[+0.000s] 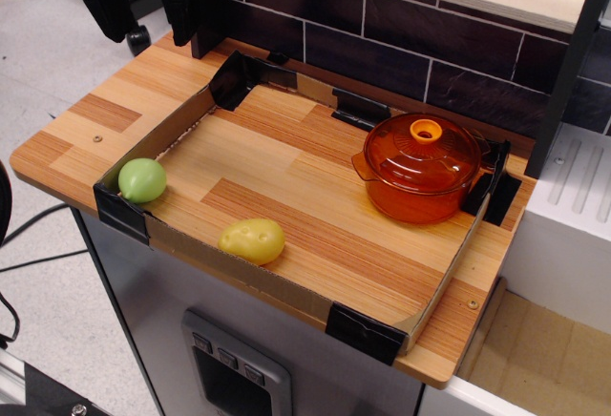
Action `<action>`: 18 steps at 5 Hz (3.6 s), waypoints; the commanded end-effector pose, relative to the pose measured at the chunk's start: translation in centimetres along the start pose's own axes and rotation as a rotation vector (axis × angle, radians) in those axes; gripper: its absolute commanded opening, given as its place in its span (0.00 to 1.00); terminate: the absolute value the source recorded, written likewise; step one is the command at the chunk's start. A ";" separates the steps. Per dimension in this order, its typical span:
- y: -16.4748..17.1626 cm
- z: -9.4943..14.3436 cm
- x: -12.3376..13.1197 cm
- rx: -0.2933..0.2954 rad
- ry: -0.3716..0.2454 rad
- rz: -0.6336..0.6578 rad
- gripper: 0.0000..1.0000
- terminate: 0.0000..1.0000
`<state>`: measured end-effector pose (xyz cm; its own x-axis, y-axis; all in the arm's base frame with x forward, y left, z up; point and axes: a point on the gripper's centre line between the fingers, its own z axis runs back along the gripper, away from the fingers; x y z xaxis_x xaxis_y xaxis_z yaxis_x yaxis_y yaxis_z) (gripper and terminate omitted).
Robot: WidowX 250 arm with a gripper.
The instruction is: Take lid off pot
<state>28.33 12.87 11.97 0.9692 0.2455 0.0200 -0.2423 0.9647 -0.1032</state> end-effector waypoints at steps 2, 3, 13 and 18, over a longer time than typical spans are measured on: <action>-3.4 -1.3 -0.2 -0.038 0.021 0.016 1.00 0.00; -6.1 -1.4 -1.0 -0.058 0.036 0.005 1.00 0.00; -20.6 -5.8 1.1 0.029 -0.055 0.074 1.00 0.00; -19.9 -7.0 1.3 0.070 -0.048 0.089 0.00 0.00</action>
<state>34.10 -6.41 5.82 0.9452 0.3254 0.0266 -0.3252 0.9456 -0.0121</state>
